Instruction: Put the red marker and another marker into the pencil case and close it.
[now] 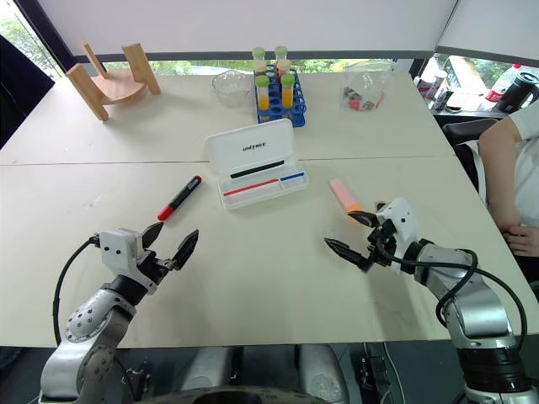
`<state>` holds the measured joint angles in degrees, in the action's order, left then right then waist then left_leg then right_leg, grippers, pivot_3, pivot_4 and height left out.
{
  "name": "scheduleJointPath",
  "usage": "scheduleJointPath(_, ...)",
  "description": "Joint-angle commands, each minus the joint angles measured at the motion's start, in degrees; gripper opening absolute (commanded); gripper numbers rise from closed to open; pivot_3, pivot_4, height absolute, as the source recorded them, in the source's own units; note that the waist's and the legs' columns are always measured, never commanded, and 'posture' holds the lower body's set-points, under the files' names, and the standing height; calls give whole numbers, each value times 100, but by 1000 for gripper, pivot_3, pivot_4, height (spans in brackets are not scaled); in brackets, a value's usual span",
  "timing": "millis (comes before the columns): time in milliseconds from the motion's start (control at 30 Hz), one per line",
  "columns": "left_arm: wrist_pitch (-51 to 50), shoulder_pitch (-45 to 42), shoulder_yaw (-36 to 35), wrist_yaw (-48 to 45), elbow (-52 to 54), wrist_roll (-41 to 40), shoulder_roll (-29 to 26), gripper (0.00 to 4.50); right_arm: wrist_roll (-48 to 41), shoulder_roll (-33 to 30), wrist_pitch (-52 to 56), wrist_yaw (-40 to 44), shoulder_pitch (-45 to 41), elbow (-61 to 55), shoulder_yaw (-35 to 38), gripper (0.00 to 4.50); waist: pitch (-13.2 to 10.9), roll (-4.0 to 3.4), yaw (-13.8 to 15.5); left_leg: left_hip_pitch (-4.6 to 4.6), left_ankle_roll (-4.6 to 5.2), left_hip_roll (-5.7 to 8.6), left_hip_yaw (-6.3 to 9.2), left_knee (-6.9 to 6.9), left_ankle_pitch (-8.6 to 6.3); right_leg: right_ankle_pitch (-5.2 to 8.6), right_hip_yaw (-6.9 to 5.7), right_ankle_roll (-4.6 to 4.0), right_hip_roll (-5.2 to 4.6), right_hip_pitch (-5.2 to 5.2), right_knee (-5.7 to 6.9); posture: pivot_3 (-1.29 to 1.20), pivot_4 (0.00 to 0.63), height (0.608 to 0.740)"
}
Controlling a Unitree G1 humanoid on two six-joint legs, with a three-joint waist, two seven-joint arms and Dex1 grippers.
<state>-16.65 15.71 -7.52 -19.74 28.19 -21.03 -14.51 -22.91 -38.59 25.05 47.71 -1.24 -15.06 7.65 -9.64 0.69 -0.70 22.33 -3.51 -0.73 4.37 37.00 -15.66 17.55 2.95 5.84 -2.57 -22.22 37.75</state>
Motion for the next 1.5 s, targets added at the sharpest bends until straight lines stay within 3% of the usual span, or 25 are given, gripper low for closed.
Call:
scheduleJointPath(33,72,-9,2,-13,229,17,-56,4440,-96,-46,-30,26,-86,-225,71,4500,0,0,0,0,0,0,0,0,0,0,0,0,0,0,0,0,150,740)
scheduleJointPath(667,-79,-331,-86,-241,62,-269,-205,4440,-129,-26,20,-101,-116,-376,112,4500,0,0,0,0,0,0,1,0,0,0,-1,1,0,0,0,0,150,740)
scheduleJointPath(800,-90,-599,-153,-505,-121,-295,-523,4440,-165,-92,117,-123,-219,-509,114,4500,-1,-1,0,0,0,0,1,0,0,0,-1,0,1,0,1,0,150,740)
scheduleJointPath(967,-163,-1534,-80,-1662,-646,-573,-1401,4440,-286,-191,319,-127,-477,-699,169,4500,-1,-2,-1,1,0,0,2,2,0,0,-4,0,1,-1,1,0,150,740)
scheduleJointPath(1100,-153,-2802,464,-3135,-1670,-594,-2069,4440,-298,-264,369,-150,-685,-743,218,4500,-5,-6,12,3,0,1,3,1,0,-1,-9,0,2,-2,1,0,150,740)
scheduleJointPath(1167,30,-3461,845,-3803,-2379,-439,-2136,4440,-301,-281,374,-175,-739,-758,242,4500,-5,-6,1,4,0,3,3,0,1,-1,-10,1,1,-2,1,0,150,740)
scheduleJointPath(1300,671,-4725,1593,-4826,-4150,141,-1882,4440,-282,-269,363,-291,-766,-829,310,4500,-7,-7,-4,7,1,5,3,-2,0,-2,-11,3,1,-6,2,0,150,740)
scheduleJointPath(1500,1715,-5956,1948,-5332,-6435,812,-1224,4440,-405,-187,548,-581,-510,-1291,472,4500,-15,-3,-25,13,10,4,3,-3,-4,-1,-10,5,4,-16,3,0,150,740)
